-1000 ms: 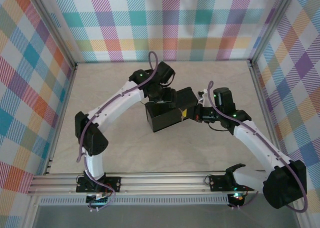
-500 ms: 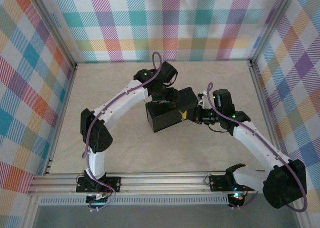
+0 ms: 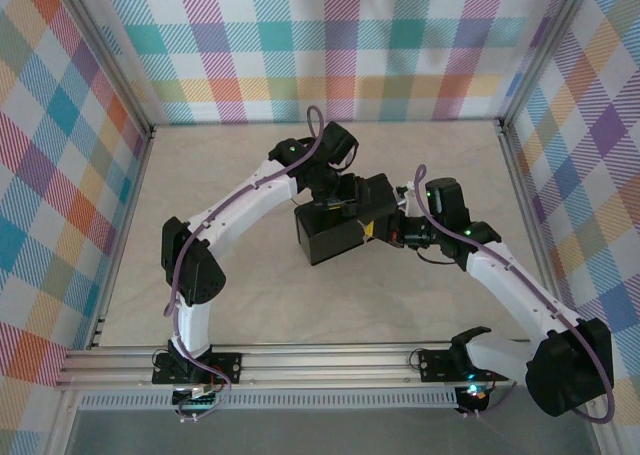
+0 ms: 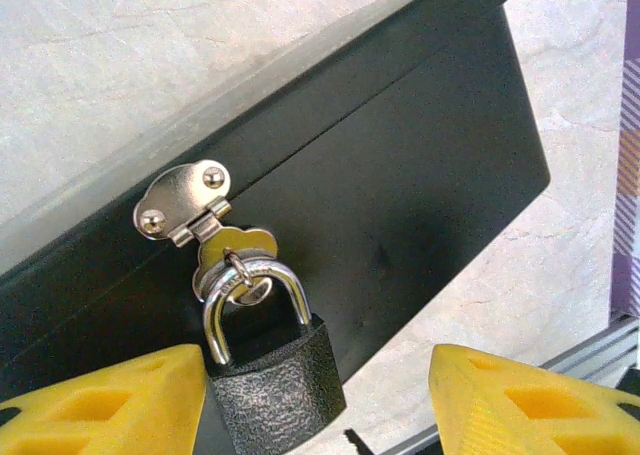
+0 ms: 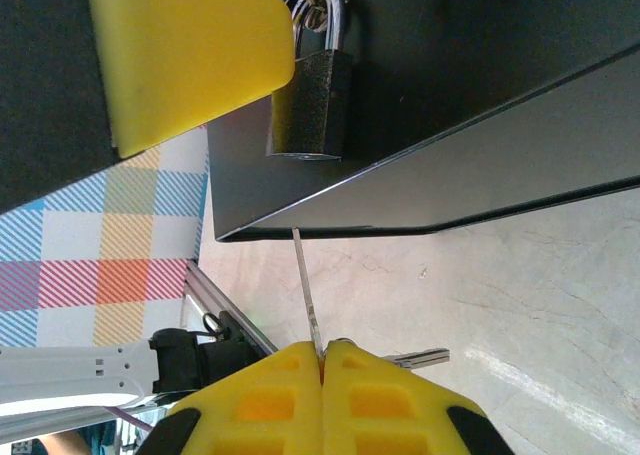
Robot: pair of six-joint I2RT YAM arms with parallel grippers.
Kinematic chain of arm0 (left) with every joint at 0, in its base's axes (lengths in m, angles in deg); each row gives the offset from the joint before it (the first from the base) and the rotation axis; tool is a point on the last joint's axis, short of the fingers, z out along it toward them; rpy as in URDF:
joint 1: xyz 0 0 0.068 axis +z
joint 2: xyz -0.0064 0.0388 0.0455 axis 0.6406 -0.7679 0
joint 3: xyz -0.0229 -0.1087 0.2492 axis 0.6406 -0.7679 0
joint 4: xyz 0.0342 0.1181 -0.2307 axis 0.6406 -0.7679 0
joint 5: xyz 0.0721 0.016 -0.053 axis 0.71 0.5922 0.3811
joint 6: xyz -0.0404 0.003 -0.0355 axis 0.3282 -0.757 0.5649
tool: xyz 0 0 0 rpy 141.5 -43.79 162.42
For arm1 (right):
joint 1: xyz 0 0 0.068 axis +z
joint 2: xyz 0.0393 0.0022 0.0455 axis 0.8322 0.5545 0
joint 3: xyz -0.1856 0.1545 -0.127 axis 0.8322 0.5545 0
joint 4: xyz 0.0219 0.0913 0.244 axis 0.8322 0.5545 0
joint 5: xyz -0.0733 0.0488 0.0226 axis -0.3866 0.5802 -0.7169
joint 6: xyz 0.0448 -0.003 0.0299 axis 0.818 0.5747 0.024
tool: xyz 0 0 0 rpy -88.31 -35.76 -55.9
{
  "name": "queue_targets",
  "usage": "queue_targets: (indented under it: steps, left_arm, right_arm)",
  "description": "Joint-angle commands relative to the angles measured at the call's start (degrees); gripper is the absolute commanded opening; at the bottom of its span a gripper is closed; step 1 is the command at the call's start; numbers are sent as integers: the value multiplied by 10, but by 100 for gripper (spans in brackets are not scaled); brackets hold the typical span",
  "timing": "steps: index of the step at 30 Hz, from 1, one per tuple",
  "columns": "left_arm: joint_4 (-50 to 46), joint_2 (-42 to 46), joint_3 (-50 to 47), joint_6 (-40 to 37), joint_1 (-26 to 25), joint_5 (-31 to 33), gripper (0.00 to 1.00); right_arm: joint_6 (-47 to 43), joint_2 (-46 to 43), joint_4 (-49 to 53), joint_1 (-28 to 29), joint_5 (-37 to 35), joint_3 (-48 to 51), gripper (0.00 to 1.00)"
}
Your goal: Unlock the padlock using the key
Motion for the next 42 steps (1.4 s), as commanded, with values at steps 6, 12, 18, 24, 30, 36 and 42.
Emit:
queue_targets:
  steps: [6,12,18,24,30,36,42]
  left_arm:
    - [-91,-5,111,-155,10,86,63]
    - [-91,-20,120,-290,11,148,61]
    - [-55,-29,94,-396,36,175,61]
    - [-45,-29,73,-341,108,65,61]
    - [44,33,-54,-302,152,-104,61]
    - [76,77,-123,-284,153,-175,61]
    - [112,128,-201,-254,152,-220,62]
  right_arm:
    - [2,-15,7,-5,15,11,3]
    - [61,-6,-74,-2,44,33,3]
    - [84,5,-89,12,37,30,2]
    - [112,10,-109,25,18,31,2]
    - [113,6,-106,25,21,28,2]
    - [109,-6,-100,25,15,33,2]
    - [102,-7,-68,23,-15,28,2]
